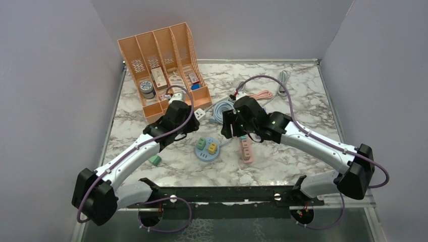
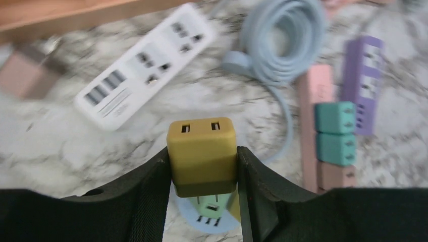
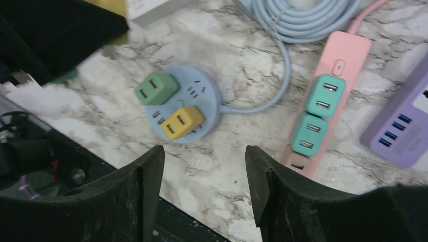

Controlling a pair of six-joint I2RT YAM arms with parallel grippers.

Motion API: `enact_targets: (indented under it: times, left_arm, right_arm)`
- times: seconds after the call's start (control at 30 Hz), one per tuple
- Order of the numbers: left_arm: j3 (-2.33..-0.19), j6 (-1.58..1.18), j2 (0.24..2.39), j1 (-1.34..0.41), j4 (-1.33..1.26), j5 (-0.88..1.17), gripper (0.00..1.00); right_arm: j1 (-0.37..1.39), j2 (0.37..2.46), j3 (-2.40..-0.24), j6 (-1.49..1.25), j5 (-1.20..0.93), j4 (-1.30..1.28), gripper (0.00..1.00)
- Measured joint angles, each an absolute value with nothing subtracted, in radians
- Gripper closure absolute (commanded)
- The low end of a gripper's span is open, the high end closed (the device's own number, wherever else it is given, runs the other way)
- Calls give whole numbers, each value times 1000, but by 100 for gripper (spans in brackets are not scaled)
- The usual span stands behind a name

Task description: Insert the plug

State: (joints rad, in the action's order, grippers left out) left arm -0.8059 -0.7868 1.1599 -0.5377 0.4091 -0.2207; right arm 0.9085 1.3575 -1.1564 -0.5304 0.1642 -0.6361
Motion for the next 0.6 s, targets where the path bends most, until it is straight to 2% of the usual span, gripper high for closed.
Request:
enact_targets:
  times: [0.13, 0.37, 0.6]
  left_arm:
    - [-768, -576, 1083, -603, 216, -39, 68]
    - [-653, -176, 1008, -609, -75, 334, 71]
    - [-643, 150, 1004, -611, -211, 582, 70]
  right_arm:
    - [908, 1333, -1208, -543, 85, -636, 40]
    - [908, 1245, -1268, -565, -2, -636, 41]
    - [908, 1237, -1295, -628, -28, -648, 42]
